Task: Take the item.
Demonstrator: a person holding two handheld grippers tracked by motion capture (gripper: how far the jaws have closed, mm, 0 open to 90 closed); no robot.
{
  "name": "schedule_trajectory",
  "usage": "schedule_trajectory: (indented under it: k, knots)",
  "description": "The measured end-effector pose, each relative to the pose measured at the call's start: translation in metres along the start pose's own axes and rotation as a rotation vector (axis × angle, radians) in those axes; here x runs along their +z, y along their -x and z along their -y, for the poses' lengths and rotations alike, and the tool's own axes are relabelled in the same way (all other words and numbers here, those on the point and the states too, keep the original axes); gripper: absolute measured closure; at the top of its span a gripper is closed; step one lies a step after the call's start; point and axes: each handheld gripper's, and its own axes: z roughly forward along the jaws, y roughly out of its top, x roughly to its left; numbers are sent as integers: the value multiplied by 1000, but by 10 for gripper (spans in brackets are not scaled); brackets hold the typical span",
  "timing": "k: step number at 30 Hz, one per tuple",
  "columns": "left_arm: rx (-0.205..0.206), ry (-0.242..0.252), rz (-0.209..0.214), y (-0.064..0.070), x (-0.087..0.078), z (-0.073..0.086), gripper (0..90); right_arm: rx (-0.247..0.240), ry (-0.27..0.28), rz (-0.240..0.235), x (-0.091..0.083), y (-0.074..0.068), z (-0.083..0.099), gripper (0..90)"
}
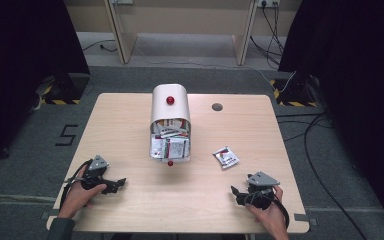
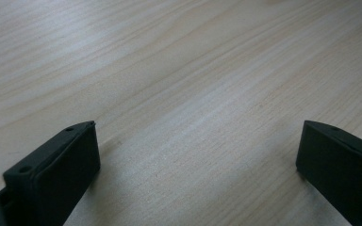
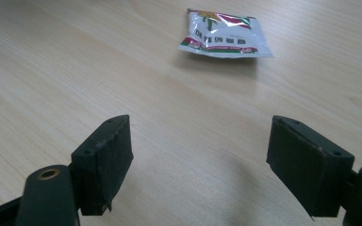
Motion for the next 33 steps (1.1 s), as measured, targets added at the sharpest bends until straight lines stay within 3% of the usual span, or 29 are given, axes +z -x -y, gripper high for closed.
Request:
schedule_trajectory:
  k: [13,19,25,27,33]
  knots:
    - [1,0,0,0,0,0,0,-4,-40,-1,0,-5,11,235]
    - [0,0,0,0,0,0,0,6,-56,6,-4,-8,14,164]
    - [0,0,0,0,0,0,0,26,-77,-36,-9,-8,19,144]
    - [0,-2,1,0,0,0,0,11,-87,-61,-12,-11,22,84]
    - [1,-2,0,0,0,0,0,18,-58,-56,-16,-15,30,71]
